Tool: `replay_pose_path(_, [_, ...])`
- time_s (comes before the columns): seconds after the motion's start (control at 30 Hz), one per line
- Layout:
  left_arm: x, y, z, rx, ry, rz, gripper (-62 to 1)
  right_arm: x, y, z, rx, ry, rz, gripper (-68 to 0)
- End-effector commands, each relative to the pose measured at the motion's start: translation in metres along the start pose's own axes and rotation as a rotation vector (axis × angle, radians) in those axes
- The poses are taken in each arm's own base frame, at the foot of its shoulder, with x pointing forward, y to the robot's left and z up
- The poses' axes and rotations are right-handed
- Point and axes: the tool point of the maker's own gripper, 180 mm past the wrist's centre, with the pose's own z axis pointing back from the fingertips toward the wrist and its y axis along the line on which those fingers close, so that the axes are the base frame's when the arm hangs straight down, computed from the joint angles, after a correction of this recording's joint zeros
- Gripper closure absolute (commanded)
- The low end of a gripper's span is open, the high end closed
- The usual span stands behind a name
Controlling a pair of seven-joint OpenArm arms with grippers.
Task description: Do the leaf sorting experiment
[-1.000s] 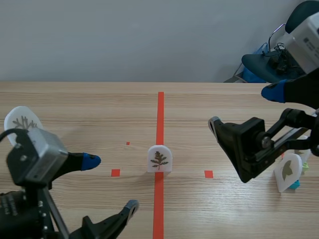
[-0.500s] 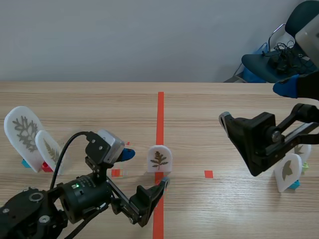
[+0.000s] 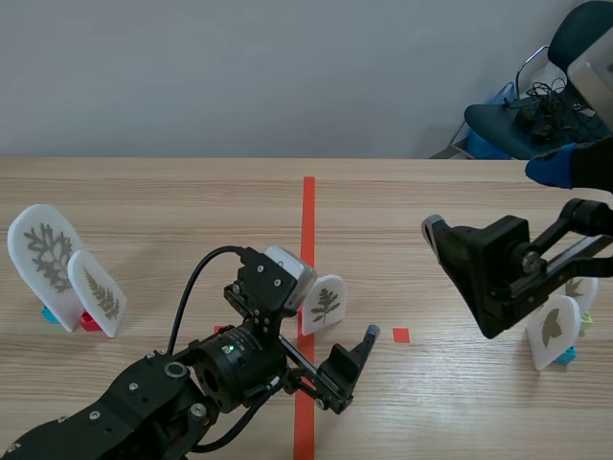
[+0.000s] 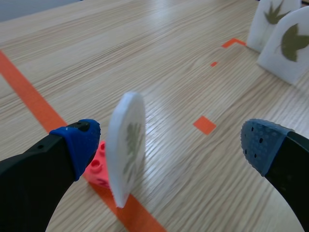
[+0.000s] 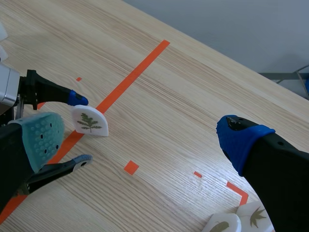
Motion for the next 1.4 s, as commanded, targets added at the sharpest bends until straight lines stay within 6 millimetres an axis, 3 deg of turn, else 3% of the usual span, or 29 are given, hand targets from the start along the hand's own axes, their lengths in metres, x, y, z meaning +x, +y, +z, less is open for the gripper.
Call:
replay_pose_path(0.0, [0.015,0.009,0.0,0.042,-0.065,-0.016,-61.0,0.006,-0.004,0.0,-0.012,-0.021,0.008,-67.9])
replay_pose_path(0.07, [0.017,0.014,-0.002,0.075,-0.076,-0.022,-59.2,0.006,-0.004,0.0,-0.012,-0.021,0.008,-67.9])
replay_pose_path(0.2, [0.016,0.01,-0.005,0.072,-0.076,-0.011,-48.3,0.006,-0.004,0.0,-0.012,-0.021,0.008,-67.9])
replay_pose_path(0.47, [0.024,0.005,-0.02,0.07,-0.094,0.004,-45.9,0.006,-0.004,0.0,-0.012,-0.022,0.007,-67.9])
replay_pose_path(0.73, [0.006,0.021,-0.024,0.122,-0.037,-0.016,-23.1,0.006,-0.004,0.0,-0.011,-0.022,0.006,-67.9])
replay_pose_path(0.83, [-0.003,0.023,-0.018,0.124,-0.016,-0.019,-14.0,0.006,-0.004,0.0,-0.012,-0.024,0.001,-67.9])
replay_pose_path(0.97, [-0.009,0.023,-0.009,0.124,0.019,-0.027,-10.0,0.006,-0.004,0.0,-0.013,-0.025,0.0,-67.9])
replay_pose_path(1.07, [0.001,0.018,0.0,0.12,0.033,-0.031,-10.0,0.006,-0.004,0.0,-0.013,-0.025,0.0,-67.9])
replay_pose_path(1.2, [0.031,0.02,0.021,0.149,-0.007,0.01,-10.0,0.006,-0.004,0.0,-0.013,-0.025,0.0,-67.9])
replay_pose_path(1.27, [0.04,0.029,0.036,0.191,-0.007,0.002,-10.0,0.006,-0.004,0.0,-0.012,-0.025,0.0,-67.9])
replay_pose_path(1.37, [0.041,0.061,0.066,0.339,-0.002,0.044,-10.0,0.006,-0.004,0.0,-0.012,-0.025,0.0,-67.9])
